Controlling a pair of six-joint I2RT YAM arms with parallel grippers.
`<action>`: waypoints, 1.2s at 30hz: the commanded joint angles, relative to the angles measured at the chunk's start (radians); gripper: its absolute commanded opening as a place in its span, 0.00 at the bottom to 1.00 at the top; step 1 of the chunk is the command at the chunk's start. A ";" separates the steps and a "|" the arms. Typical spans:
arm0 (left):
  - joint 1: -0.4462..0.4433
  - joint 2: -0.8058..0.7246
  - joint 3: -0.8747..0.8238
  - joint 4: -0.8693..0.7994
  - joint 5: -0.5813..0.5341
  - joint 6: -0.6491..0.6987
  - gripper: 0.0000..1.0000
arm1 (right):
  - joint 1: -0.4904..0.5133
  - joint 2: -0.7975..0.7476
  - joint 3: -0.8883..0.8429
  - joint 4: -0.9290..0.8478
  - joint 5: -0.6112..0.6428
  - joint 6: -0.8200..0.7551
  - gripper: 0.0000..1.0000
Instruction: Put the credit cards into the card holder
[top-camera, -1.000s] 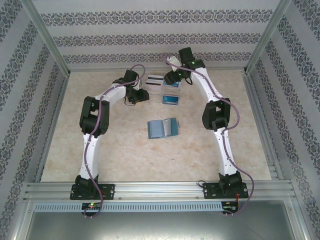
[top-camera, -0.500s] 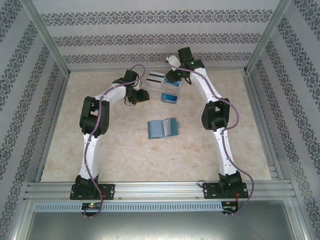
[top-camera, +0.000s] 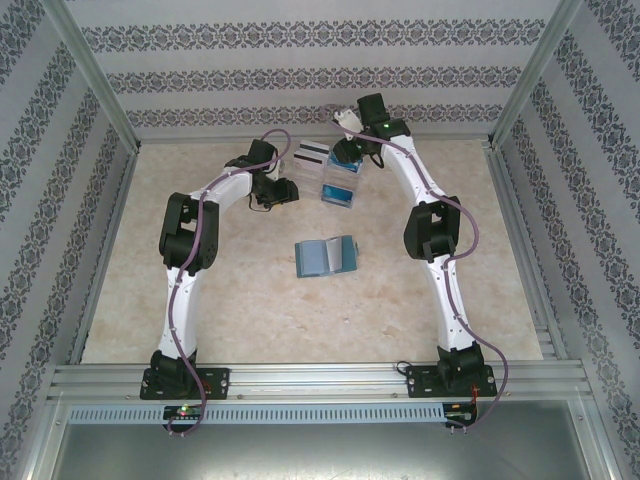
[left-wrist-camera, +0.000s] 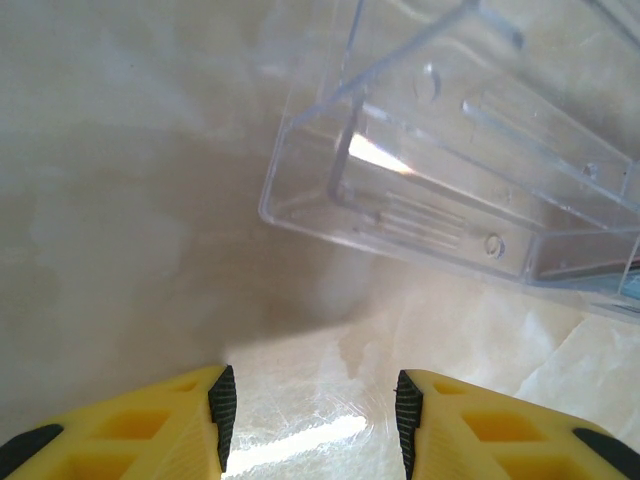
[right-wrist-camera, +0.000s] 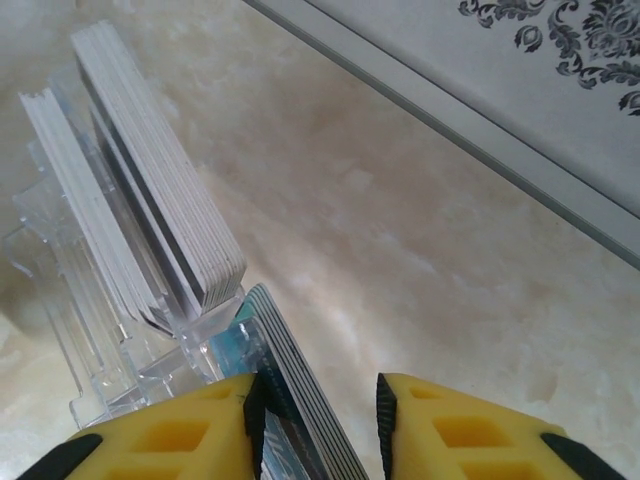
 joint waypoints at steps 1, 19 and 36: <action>-0.010 0.006 0.006 -0.027 0.009 0.025 0.48 | -0.013 -0.042 -0.003 0.019 -0.016 0.027 0.35; -0.009 0.000 0.005 -0.032 0.007 0.026 0.48 | -0.030 -0.088 -0.044 0.042 -0.101 0.052 0.25; -0.010 -0.003 0.012 -0.035 0.008 0.026 0.48 | -0.079 -0.097 -0.045 0.047 -0.265 0.123 0.18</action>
